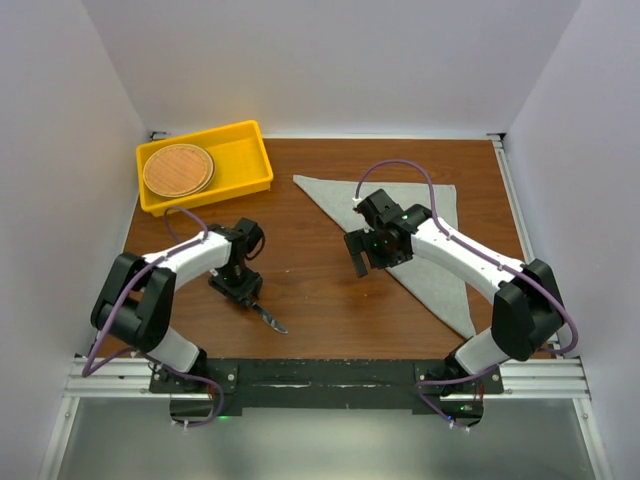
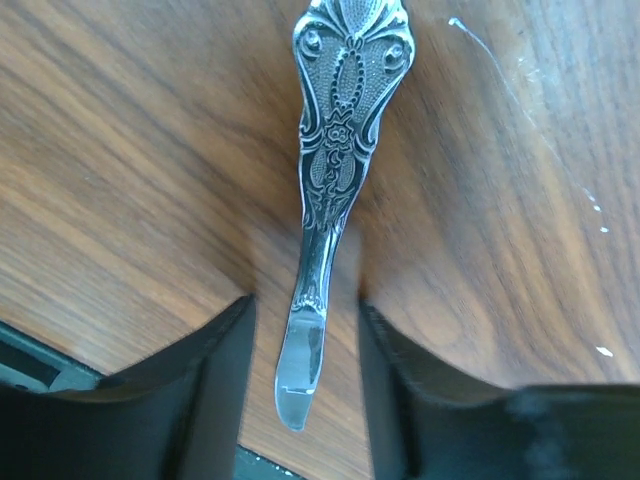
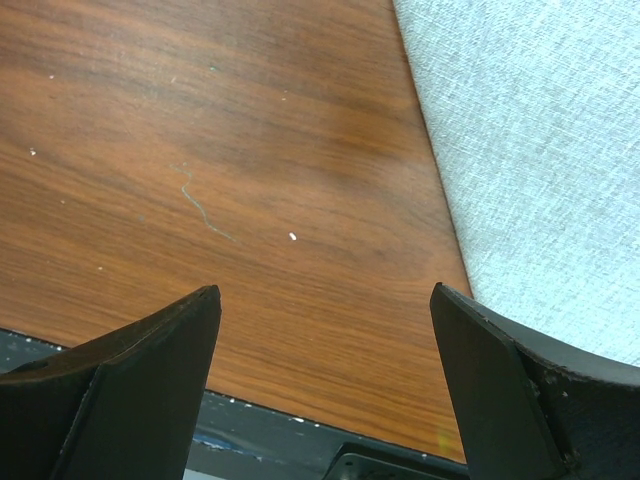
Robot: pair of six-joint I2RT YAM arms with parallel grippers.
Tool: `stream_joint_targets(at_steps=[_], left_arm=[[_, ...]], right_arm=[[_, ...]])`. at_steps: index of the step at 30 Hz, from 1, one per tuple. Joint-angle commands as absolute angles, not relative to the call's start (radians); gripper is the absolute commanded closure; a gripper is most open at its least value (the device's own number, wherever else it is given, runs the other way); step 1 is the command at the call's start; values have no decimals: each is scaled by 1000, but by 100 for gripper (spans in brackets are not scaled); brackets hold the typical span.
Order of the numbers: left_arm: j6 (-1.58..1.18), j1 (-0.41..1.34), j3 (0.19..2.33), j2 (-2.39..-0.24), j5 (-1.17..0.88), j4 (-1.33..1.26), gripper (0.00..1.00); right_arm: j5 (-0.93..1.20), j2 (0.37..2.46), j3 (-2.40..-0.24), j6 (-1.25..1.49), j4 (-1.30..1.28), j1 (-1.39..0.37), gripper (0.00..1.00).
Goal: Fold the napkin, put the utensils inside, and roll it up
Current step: Grab a utensil with the right arm
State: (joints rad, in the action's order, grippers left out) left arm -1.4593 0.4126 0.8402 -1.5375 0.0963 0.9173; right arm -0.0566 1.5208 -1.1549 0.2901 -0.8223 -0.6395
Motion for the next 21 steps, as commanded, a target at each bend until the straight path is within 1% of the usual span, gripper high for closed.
stream_joint_targets(at_steps=[1,4,5,7,8,11,15,18,20,21], left_arm=[[-1500,439,828,-1568,91,893,57],[-1525,440,773,-1563,86,865,63],[-1528,440,749,-1554,90,855,69],[-1502,440,738,-1549,113,828,75],[-1476,440,747,-1555,124,819,84],[-1329,442,811,-1610,182,805,100],[-1065,483,935,-1735,245,767,100],[-756,601,1064,-1842,279,741,100],[-654,658,1170,-1905,325,755,100],[-558,713,1201,-1917,386,756,100]], right_arm=[[-84,1509,-1163,273,-811,-637,10],[-89,1509,-1166,273,-811,-637,10],[-90,1508,-1166,273,-810,-638,10],[-100,1503,-1169,272,-811,-637,10],[-104,1502,-1169,270,-813,-637,10],[-121,1488,-1167,267,-815,-637,9],[-134,1454,-1181,290,-822,-617,9],[-101,1417,-1192,301,-819,-566,9],[-94,1395,-1200,296,-825,-517,9],[-84,1388,-1204,293,-827,-497,9]])
